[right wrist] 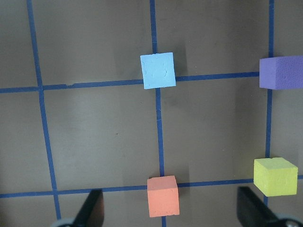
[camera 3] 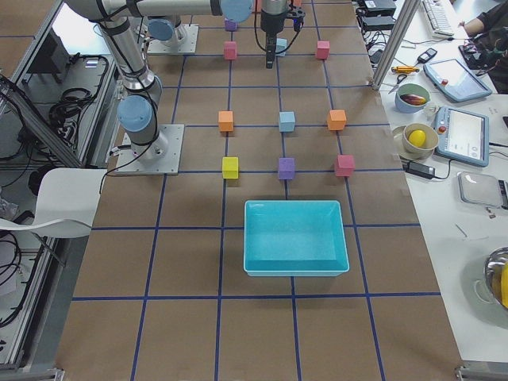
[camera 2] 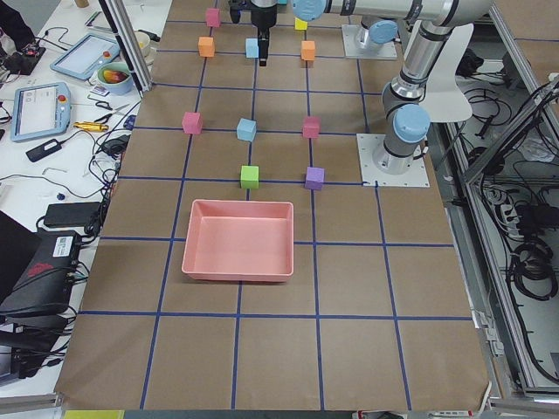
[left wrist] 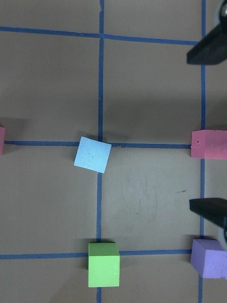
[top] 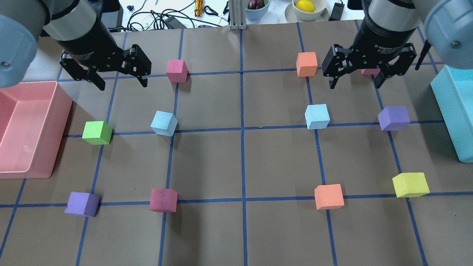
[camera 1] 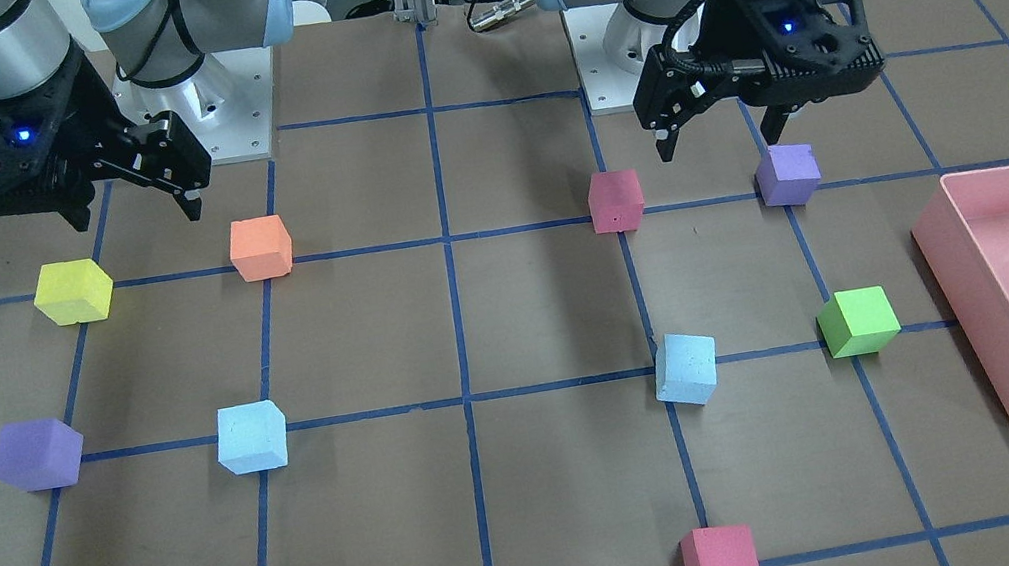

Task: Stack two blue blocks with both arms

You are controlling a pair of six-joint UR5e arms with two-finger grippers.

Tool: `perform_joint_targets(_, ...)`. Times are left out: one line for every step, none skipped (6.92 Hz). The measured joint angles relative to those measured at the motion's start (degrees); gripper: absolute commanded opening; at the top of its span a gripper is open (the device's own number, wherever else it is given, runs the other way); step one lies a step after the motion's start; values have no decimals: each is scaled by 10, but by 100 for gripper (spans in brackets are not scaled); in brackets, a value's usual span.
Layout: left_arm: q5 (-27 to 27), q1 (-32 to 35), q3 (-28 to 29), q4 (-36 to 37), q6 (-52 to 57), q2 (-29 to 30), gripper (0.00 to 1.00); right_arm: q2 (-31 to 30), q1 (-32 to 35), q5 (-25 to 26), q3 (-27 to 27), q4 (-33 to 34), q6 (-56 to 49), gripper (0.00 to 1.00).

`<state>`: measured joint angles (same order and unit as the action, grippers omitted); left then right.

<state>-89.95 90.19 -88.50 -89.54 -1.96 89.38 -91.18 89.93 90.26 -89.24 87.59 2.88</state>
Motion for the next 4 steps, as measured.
perform_joint_targets(0, 0, 0, 0, 0, 0, 100, -1, 1, 0, 0, 0, 0, 100)
perform_joint_targets(0, 0, 0, 0, 0, 0, 100, 0, 1, 0, 0, 0, -1, 100)
perform_joint_targets(0, 0, 0, 0, -1, 0, 100, 3, 0, 1, 0, -1, -1, 100)
perform_joint_targets(-1, -1, 0, 0, 0, 0, 100, 15, -1, 4, -2, 1, -4, 100)
